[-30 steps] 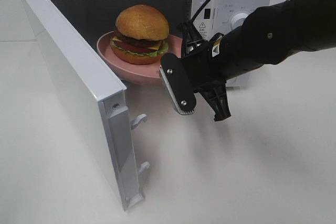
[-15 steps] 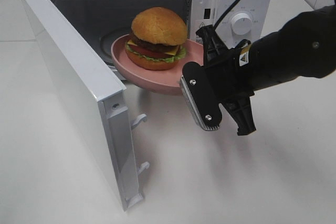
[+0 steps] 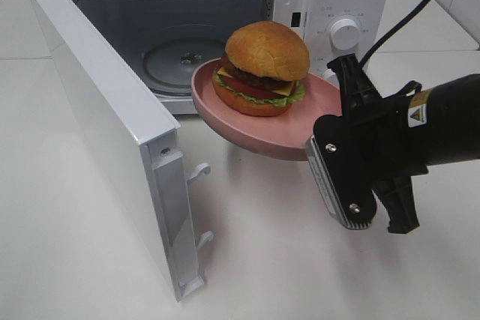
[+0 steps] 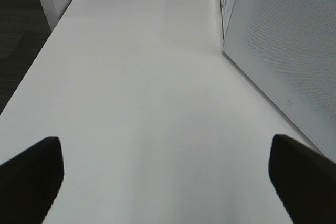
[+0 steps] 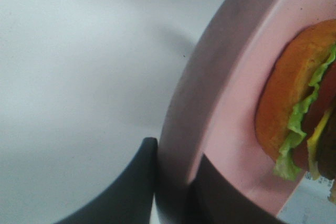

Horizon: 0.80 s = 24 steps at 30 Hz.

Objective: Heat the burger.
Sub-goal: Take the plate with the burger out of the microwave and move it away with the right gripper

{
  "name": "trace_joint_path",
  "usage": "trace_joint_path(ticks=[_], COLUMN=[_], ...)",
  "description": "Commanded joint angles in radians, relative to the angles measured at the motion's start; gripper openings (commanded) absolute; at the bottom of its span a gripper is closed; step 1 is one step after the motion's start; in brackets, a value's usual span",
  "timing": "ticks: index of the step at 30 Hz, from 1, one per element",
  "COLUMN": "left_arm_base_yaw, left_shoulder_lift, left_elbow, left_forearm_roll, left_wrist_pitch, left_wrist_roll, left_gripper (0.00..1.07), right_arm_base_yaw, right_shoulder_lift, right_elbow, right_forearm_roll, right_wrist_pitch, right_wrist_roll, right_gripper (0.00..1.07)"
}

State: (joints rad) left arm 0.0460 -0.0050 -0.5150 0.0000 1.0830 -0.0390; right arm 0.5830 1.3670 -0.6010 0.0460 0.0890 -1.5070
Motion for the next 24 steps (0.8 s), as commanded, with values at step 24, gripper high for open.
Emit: trace_joint_path(ticks=[24], left_arm_base_yaw=[0.002], left_shoulder_lift=[-0.013], left_elbow=[0.0], left_forearm_roll=[0.0], left_wrist_pitch=[-0.016], left_wrist_roll=[-0.001], left_gripper=[0.98], right_arm_base_yaw=[-0.003], right_shoulder_lift=[-0.377], right_elbow=[0.093], right_forearm_roll=[-0.555], right_wrist_pitch=[0.341], right_wrist_roll=[0.547], right_gripper=[0.05])
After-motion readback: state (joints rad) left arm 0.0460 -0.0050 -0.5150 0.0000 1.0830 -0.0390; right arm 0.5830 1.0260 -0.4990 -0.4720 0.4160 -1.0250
